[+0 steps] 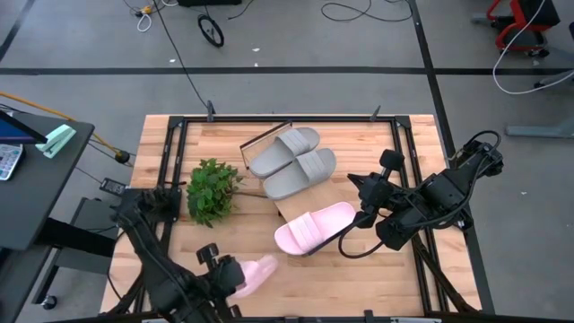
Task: Pick and place slides into the shelf
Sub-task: Put the pink slide on the shelf
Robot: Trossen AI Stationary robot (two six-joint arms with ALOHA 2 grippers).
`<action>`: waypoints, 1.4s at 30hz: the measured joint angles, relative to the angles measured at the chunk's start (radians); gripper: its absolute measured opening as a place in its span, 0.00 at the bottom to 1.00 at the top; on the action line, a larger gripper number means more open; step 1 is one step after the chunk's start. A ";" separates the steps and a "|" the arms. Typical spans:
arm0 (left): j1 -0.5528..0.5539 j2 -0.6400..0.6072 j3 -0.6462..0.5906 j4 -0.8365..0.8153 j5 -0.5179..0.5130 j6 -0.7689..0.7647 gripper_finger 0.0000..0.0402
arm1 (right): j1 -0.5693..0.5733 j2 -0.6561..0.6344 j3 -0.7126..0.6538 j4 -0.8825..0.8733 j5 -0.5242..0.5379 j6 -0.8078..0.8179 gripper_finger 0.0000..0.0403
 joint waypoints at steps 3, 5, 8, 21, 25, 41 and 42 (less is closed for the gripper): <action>-0.001 0.000 0.083 0.000 -0.007 0.036 0.00 | 0.000 0.000 0.000 0.000 -0.008 0.000 0.00; -0.001 0.000 0.134 0.001 -0.023 0.058 0.00 | 0.000 0.000 0.000 0.000 -0.014 0.000 0.00; -0.001 -0.021 0.148 0.024 -0.041 0.084 0.00 | 0.000 0.000 0.000 0.000 -0.015 0.006 0.00; -0.033 -0.134 0.145 0.097 -0.134 0.113 0.00 | 0.000 0.000 0.000 -0.001 -0.025 0.008 0.00; -0.026 -0.176 0.145 0.192 -0.272 0.228 0.00 | 0.000 0.000 0.000 -0.001 -0.025 0.008 0.00; 0.156 -0.213 0.145 0.258 -0.389 0.793 0.00 | 0.024 -0.027 0.001 0.077 -0.094 -0.049 0.00; 0.170 -0.212 0.145 0.259 -0.389 0.820 0.00 | 0.029 -0.040 0.001 0.102 -0.118 -0.059 0.00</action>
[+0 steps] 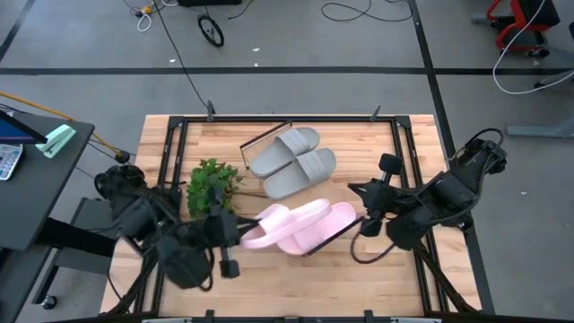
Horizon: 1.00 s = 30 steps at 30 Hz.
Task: Pick and place slides into the shelf
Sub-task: Put the pink slide on the shelf
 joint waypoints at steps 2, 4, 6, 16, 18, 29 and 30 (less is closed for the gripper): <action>0.027 0.000 0.000 0.000 -0.001 0.045 0.00 | 0.007 -0.029 0.000 0.059 -0.057 -0.015 0.00; 0.049 0.000 0.000 0.000 -0.001 0.081 0.00 | 0.013 -0.065 0.000 0.111 -0.121 -0.030 0.00; 0.068 0.000 0.000 0.001 0.000 0.121 0.00 | 0.017 -0.101 0.000 0.146 -0.199 -0.036 0.00; 0.175 -0.002 -0.080 0.209 -0.028 0.416 0.00 | 0.016 -0.221 0.000 0.158 -0.476 0.042 0.00; 0.195 0.001 -0.126 0.289 -0.057 0.500 0.00 | 0.016 -0.230 0.000 0.159 -0.475 0.043 0.00; 0.265 0.001 -0.373 0.489 -0.008 0.741 0.00 | 0.016 -0.229 0.000 0.157 -0.448 0.052 0.00; 0.266 0.001 -0.393 0.483 -0.011 0.743 0.00 | 0.016 -0.227 0.000 0.157 -0.446 0.055 0.00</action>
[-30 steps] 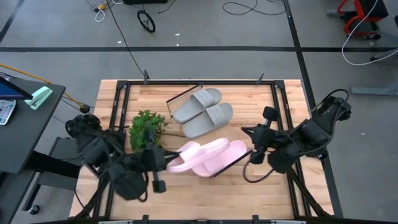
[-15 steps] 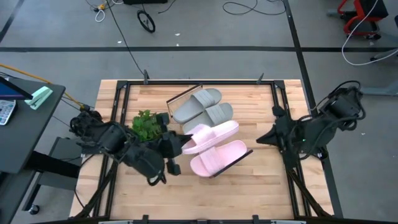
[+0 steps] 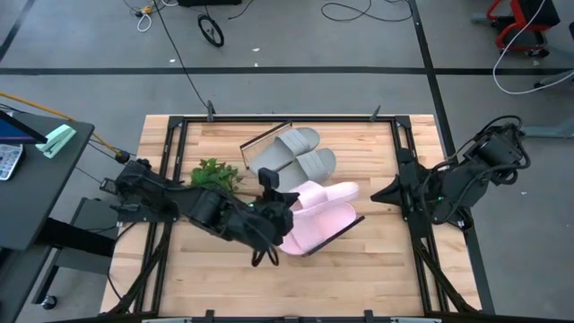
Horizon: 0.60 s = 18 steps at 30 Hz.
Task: Pick and place slides into the shelf
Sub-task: Put the pink slide on the shelf
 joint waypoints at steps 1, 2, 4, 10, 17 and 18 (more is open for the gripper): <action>0.000 0.000 -0.017 -0.003 -0.004 0.009 0.00 | 0.000 0.000 0.000 0.000 0.003 0.003 0.00; 0.000 0.000 -0.034 -0.004 -0.007 0.017 0.00 | 0.000 0.000 0.000 0.000 0.007 0.003 0.00; 0.000 0.000 -0.067 -0.003 -0.029 0.038 0.00 | 0.000 0.004 0.000 0.000 0.016 0.004 0.00; 0.004 0.000 -0.113 -0.004 -0.041 0.032 0.00 | 0.000 0.010 0.000 0.000 0.045 0.011 0.00; 0.006 0.000 -0.113 -0.007 -0.041 0.040 0.00 | 0.000 0.014 0.000 -0.001 0.062 0.021 0.00; 0.006 0.000 -0.113 -0.010 -0.042 0.040 0.00 | 0.000 0.014 0.000 -0.001 0.071 0.021 0.00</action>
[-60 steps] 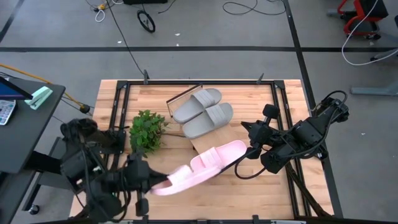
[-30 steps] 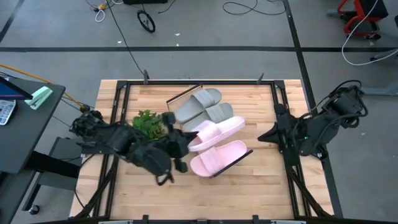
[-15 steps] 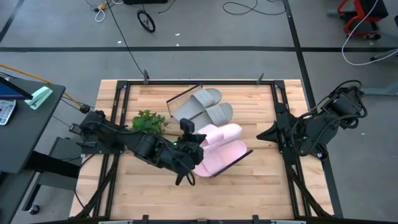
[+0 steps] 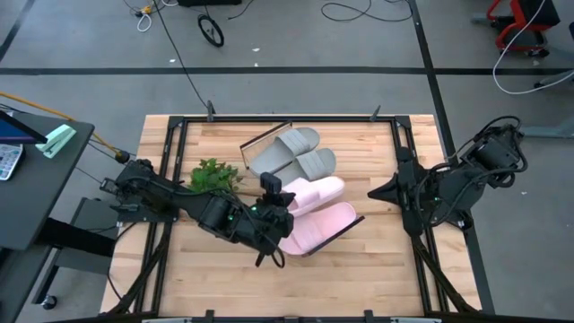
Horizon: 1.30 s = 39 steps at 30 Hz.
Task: Pick and place slides into the shelf
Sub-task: Put the pink slide on the shelf
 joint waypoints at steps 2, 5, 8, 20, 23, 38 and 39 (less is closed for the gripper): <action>0.000 0.000 0.000 -0.015 0.000 -0.005 0.00 | 0.000 0.000 0.000 0.000 0.005 0.003 0.00; 0.000 0.000 0.000 -0.046 0.001 -0.026 0.00 | 0.000 0.000 0.000 0.000 0.006 0.008 0.00; 0.000 0.000 0.000 -0.071 -0.009 -0.032 0.00 | 0.000 0.000 0.000 0.000 0.006 0.009 0.00; 0.000 0.000 0.000 -0.097 -0.037 -0.019 0.00 | 0.000 0.000 0.000 0.000 0.006 0.009 0.00; 0.000 -0.002 -0.024 -0.079 -0.040 -0.018 0.00 | 0.000 0.000 0.000 0.000 0.006 0.009 0.00; -0.018 -0.002 -0.177 -0.049 -0.149 -0.042 0.00 | 0.000 0.000 0.000 0.000 0.006 0.027 0.00; -0.022 -0.002 -0.177 -0.055 -0.164 -0.024 0.00 | 0.000 0.000 0.000 0.000 0.006 0.027 0.00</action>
